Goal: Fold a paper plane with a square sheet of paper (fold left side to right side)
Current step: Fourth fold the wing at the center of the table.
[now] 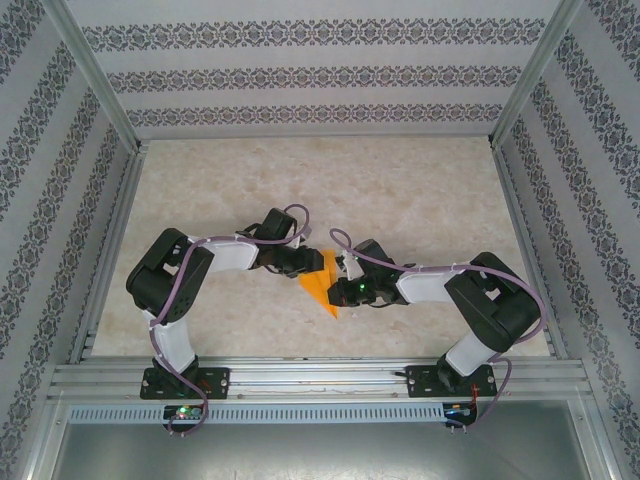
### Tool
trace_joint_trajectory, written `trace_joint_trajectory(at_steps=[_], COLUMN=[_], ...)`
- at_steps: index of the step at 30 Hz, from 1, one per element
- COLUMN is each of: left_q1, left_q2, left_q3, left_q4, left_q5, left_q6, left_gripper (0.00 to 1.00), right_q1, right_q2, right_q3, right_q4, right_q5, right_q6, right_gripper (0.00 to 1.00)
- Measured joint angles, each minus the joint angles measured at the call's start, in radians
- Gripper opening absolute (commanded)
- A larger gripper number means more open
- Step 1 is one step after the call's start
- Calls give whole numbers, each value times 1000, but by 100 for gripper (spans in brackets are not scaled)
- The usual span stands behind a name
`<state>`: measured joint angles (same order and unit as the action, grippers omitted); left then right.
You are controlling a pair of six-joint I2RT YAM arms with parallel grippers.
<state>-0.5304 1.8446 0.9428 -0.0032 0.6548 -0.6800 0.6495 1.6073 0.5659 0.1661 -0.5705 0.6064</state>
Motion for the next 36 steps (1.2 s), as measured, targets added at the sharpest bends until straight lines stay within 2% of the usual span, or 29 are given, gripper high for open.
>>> trace_joint_trajectory(at_steps=[11, 19, 29, 36], left_q1=[-1, -1, -1, -1], left_q2=[8, 8, 8, 8], left_q3=[15, 16, 16, 17], left_q4=[-21, -23, -23, -25], left_q5=[-2, -3, -3, -3], left_q6=[0, 0, 0, 0], left_gripper=[43, 43, 43, 43], right_q1=[-5, -72, -84, -84], right_q2=[-17, -81, -26, 18], right_q3=[1, 0, 15, 37], right_q4=[2, 3, 29, 65], right_q5=[-23, -35, -65, -76], right_q6=[13, 16, 20, 29], right_gripper=[29, 41, 38, 27])
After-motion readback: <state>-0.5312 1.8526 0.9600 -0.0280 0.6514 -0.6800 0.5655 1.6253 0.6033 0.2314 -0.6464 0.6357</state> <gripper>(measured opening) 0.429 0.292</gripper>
